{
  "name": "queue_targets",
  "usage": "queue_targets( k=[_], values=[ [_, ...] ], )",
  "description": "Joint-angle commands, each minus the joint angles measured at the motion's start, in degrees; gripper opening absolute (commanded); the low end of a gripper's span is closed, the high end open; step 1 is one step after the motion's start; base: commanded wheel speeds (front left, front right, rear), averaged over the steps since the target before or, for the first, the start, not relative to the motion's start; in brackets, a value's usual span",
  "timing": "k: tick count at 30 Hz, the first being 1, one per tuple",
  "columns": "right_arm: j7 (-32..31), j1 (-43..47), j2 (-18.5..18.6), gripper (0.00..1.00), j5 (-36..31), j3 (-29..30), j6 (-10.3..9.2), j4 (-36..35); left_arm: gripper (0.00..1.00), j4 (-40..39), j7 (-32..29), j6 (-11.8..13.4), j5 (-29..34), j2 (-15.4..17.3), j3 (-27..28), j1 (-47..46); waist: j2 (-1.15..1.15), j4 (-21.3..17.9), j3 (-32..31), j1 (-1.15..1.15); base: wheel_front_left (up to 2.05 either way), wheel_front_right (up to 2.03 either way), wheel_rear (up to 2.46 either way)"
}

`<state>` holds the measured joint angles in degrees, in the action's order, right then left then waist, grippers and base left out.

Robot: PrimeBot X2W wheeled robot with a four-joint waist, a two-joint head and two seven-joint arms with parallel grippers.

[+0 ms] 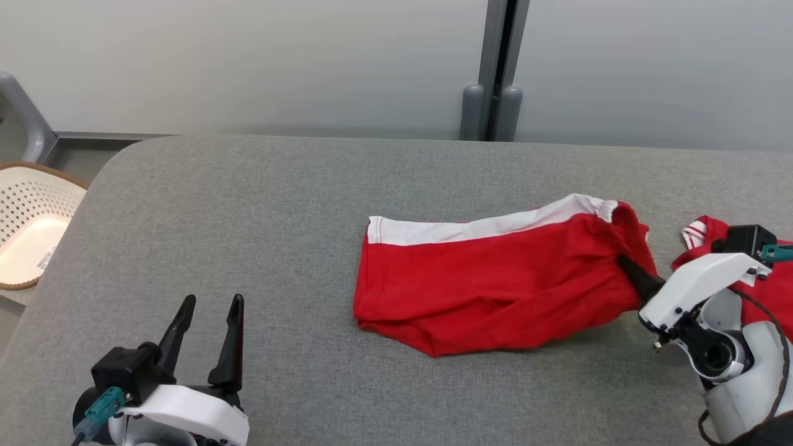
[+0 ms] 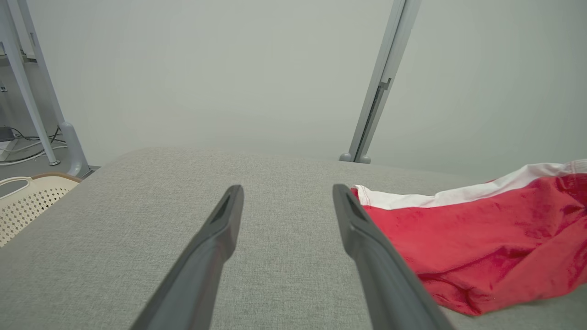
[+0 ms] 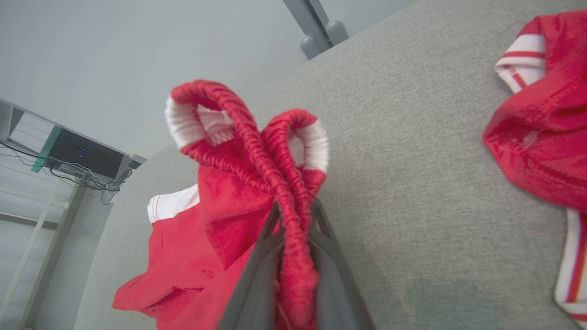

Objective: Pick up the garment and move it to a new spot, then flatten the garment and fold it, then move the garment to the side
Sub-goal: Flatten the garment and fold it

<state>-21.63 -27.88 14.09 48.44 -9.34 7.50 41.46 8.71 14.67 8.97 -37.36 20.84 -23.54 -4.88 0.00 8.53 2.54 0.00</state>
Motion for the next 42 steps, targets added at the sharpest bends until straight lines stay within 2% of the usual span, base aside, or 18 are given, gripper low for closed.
queue_targets(
  k=[1,7,15,23,30,31,32,39,42],
  values=[
    [-0.82,0.63,-1.12,0.00,1.96,0.89,-0.02,-1.68,1.00,-0.07,0.22,0.11,-0.08,0.20,0.01,0.34,0.00,-0.47,-0.40,0.00,0.00,0.00,0.00],
    [-2.82,0.05,-5.99,0.00,4.96,1.48,-0.01,-4.60,1.00,0.43,-0.26,-0.50,-0.09,-0.22,-0.88,-0.60,0.00,1.61,0.02,0.00,0.00,0.00,0.00],
    [-3.97,-2.51,-9.89,0.00,6.82,1.80,-0.01,-3.24,1.00,1.88,-0.16,-1.14,-0.37,-1.14,-1.52,-1.71,0.00,8.30,1.87,0.00,0.00,0.00,0.00],
    [-4.42,-5.39,-11.06,0.00,10.92,1.72,-0.01,2.19,1.00,3.48,0.10,-1.76,0.08,-2.11,-1.84,-2.66,0.00,12.99,2.90,0.00,0.00,0.00,0.00],
    [-1.24,-8.23,-11.10,0.00,18.31,-4.82,-0.01,8.34,1.00,4.35,0.13,-2.36,0.09,-2.02,-1.95,-3.61,0.00,14.74,3.41,0.00,0.00,0.00,0.00],
    [-0.19,-9.21,-11.12,0.36,20.07,-6.90,-0.01,10.00,1.00,4.53,0.16,-2.37,0.09,-1.99,-1.85,-3.87,0.00,14.73,3.54,0.00,0.00,0.00,0.00],
    [0.23,-9.68,-11.13,1.00,21.10,-7.85,-0.01,10.59,1.00,4.61,0.19,-2.33,0.09,-1.96,-1.75,-3.88,0.00,14.63,3.60,0.00,0.00,0.00,0.00],
    [5.45,-10.78,-11.13,1.00,25.62,-13.45,-0.01,8.56,1.00,5.19,0.35,-2.21,-0.13,-1.84,-0.91,-3.44,0.00,11.84,2.85,0.00,0.00,0.00,0.00],
    [7.89,-10.61,-10.88,1.00,24.83,-14.37,-0.01,5.75,1.00,5.11,0.44,-2.19,0.06,-2.07,-0.65,-3.08,0.00,10.16,2.21,0.00,0.00,0.00,0.00]
  ],
)
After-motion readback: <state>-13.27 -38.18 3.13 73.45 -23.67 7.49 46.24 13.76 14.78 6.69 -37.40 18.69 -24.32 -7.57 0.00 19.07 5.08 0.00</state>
